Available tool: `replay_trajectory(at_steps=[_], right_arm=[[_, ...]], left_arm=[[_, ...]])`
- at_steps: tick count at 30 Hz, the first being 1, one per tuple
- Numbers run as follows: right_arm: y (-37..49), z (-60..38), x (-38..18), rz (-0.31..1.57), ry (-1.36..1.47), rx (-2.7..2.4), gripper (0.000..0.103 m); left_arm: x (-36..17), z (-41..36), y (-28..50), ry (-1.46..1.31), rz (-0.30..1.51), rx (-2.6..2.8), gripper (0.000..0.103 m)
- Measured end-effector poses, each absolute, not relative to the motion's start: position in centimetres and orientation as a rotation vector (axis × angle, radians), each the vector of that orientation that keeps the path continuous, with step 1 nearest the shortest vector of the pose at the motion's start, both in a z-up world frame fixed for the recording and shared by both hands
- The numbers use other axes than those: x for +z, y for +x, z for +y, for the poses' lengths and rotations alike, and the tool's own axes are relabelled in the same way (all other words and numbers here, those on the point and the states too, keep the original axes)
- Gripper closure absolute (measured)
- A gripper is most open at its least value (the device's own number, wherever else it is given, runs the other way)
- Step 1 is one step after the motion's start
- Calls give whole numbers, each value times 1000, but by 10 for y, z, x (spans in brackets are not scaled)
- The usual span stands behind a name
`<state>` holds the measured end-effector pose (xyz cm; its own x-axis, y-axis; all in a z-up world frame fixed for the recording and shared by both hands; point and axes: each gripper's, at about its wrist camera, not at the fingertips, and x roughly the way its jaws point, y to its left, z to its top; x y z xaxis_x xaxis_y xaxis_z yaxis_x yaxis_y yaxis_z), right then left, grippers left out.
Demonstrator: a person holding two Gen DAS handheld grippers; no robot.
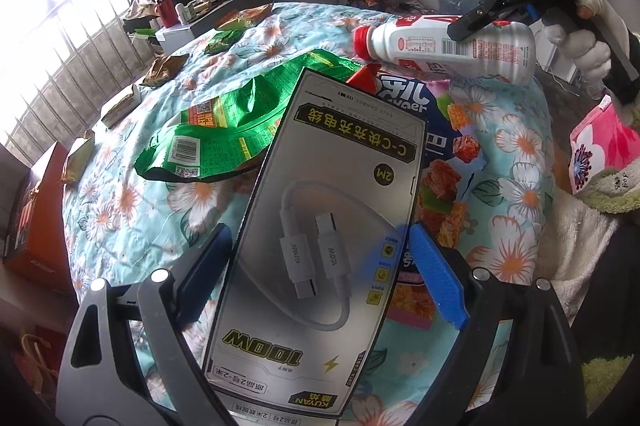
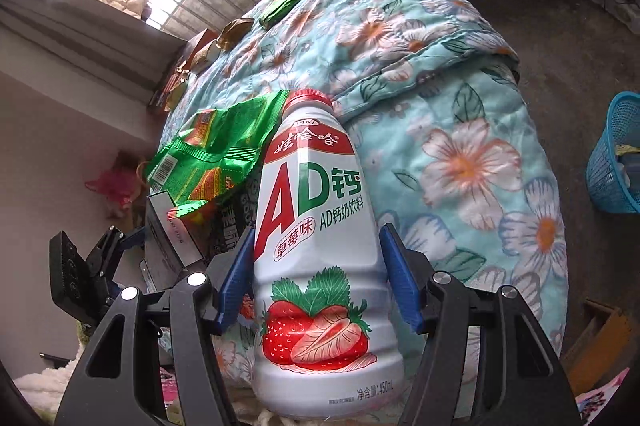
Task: Collect trash
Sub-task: 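Lift the box and bottle off the bed with both tools, then carry the box and bottle with both tools toward the blue wastebasket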
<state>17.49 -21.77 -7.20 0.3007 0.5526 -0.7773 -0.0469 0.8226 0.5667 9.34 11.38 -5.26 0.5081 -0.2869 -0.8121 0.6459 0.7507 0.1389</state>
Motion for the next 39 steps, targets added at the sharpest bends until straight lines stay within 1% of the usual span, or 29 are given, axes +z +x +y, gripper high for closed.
replay_trajectory(at_steps=[3,6,9,12,15,19,22,28,30,34,37,38,39], right_arm=[[172,-222,-75,1198,518,420,42],[169,-225,-77,1188,523,421,42],[166,-228,-81,1186,540,425,42],[162,-232,-84,1182,556,429,42],[162,-231,-88,1184,574,435,42],[161,-228,-95,1201,600,439,42],[160,-228,-96,1194,616,438,42],[151,-237,-99,1204,672,439,42],[145,-240,-100,1215,692,440,42],[129,-236,-100,1235,677,448,42],[125,-232,-96,1233,614,454,41],[125,-232,-95,1231,596,450,39],[127,-230,-93,1232,578,439,34]], left_arm=[[-40,120,84,438,873,-556,18],[-23,138,73,334,890,-509,18],[-9,164,63,173,931,-427,18],[-7,201,62,-66,1003,-282,18],[-26,235,65,-296,1081,-133,18],[-63,264,72,-552,1137,-6,17],[-76,269,72,-663,1142,21,17],[-81,252,64,-701,1179,-45,17],[-80,242,59,-673,1188,-77,17],[-71,220,51,-530,1175,-80,17],[-67,207,56,-386,1152,-28,17],[-66,203,60,-344,1149,-10,17],[-66,198,62,-308,1145,-4,17]])
